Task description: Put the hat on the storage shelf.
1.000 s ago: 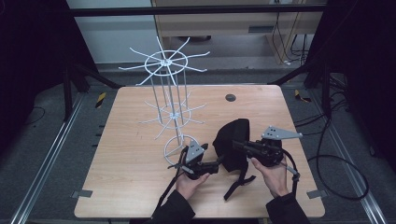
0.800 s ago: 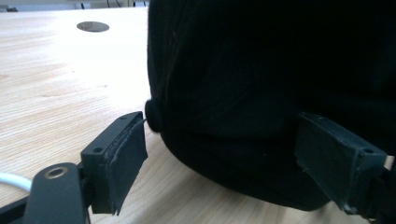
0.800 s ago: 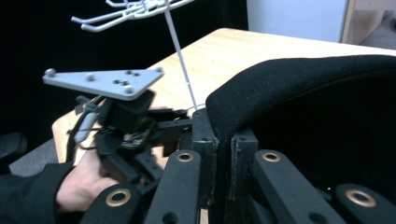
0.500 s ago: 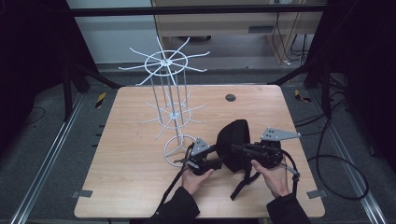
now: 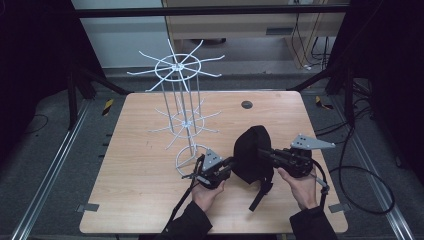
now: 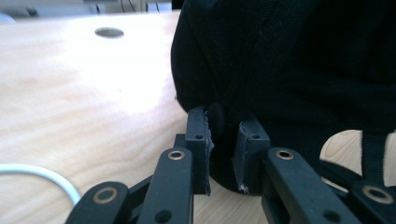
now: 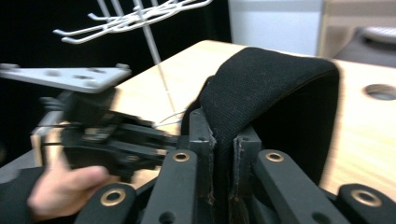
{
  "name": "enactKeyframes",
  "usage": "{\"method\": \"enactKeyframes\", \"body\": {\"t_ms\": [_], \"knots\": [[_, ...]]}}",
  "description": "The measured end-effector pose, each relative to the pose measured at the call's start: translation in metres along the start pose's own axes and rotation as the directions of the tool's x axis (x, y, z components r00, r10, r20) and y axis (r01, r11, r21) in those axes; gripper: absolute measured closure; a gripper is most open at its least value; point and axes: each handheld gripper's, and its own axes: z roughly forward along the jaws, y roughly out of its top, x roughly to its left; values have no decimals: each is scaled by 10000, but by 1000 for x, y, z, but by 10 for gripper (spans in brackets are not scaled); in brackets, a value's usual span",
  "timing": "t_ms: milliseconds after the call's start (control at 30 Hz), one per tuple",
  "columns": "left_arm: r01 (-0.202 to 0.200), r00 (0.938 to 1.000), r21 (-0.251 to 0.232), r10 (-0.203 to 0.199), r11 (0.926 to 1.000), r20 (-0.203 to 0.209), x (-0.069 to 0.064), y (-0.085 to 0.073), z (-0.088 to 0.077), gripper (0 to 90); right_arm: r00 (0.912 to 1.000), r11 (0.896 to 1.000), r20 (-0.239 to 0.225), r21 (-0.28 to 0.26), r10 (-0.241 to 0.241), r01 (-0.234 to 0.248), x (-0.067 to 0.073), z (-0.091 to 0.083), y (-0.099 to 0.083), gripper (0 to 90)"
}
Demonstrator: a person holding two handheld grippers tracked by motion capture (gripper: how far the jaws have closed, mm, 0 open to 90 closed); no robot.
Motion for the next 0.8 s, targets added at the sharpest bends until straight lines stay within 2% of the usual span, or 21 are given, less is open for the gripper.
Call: {"method": "enactKeyframes", "body": {"t_ms": [133, 167, 233, 300, 333, 367, 400, 433, 500, 533, 567, 600, 633, 700, 733, 767, 800], "knots": [[-199, 9998, -153, 198, 9997, -69, -10, 12, -10, 784, 9986, 9997, 523, -196, 123, -113, -7, -9, -2, 783], [-199, 9998, -153, 198, 9997, -69, -10, 12, -10, 785, 9986, 9997, 523, -196, 123, -113, -7, -9, -2, 783], [-435, 9988, -136, 432, 9990, -215, -15, 17, -13, 786, 9950, 9992, 917, -111, 396, -388, -12, -12, -6, 784], [-684, 9971, -105, 680, 9976, -348, -20, 21, -14, 787, 9929, 9988, 1090, 46, 483, -491, -14, -12, -8, 784], [-862, 9952, -66, 858, 9963, -480, -23, 23, -14, 788, 9906, 9983, 1256, 146, 544, -567, -16, -12, -10, 784], [-1180, 9904, 65, 1182, 9930, -718, -26, 27, -12, 788, 9855, 9964, 1550, 381, 694, -761, -19, -11, -15, 779], [-1180, 9904, 65, 1182, 9930, -718, -26, 27, -12, 789, 9855, 9964, 1550, 381, 694, -761, -19, -11, -15, 779], [-1159, 9902, 118, 1165, 9932, -764, -26, 31, -9, 790, 9767, 9929, 2038, 825, 671, -854, -20, -9, -19, 756], [-1206, 9888, 295, 1227, 9923, -855, -27, 34, -4, 790, 9668, 9870, 2495, 1325, 558, -912, -20, -7, -23, 736], [-1206, 9888, 295, 1227, 9923, -855, -27, 34, -4, 790, 9668, 9870, 2495, 1325, 558, -912, -20, -7, -23, 736], [-1295, 9868, 430, 1330, 9906, -923, -28, 37, 0, 790, 9596, 9835, 2796, 1622, 319, -800, -20, -5, -26, 705], [-1295, 9868, 430, 1330, 9906, -923, -28, 37, 0, 790, 9596, 9835, 2796, 1622, 319, -800, -20, -5, -26, 705], [-1442, 9839, 533, 1489, 9881, -989, -29, 38, 3, 791, 9500, 9828, 3121, 1727, 84, -654, -20, -5, -26, 620], [-1813, 9756, 770, 1892, 9804, -1111, -31, 43, 9, 791, 9333, 9844, 3568, 1740, -397, -247, -19, -8, -24, 514], [-1813, 9756, 770, 1892, 9804, -1111, -31, 43, 9, 790, 9333, 9844, 3568, 1740, -397, -247, -19, -8, -24, 514], [-2041, 9689, 872, 2139, 9751, -1247, -33, 46, 13, 791, 9209, 9870, 3837, 1607, -681, 60, -18, -13, -21, 454], [-2041, 9689, 872, 2139, 9751, -1247, -33, 46, 13, 791, 9209, 9870, 3837, 1607, -681, 60, -18, -13, -21, 454]]}}
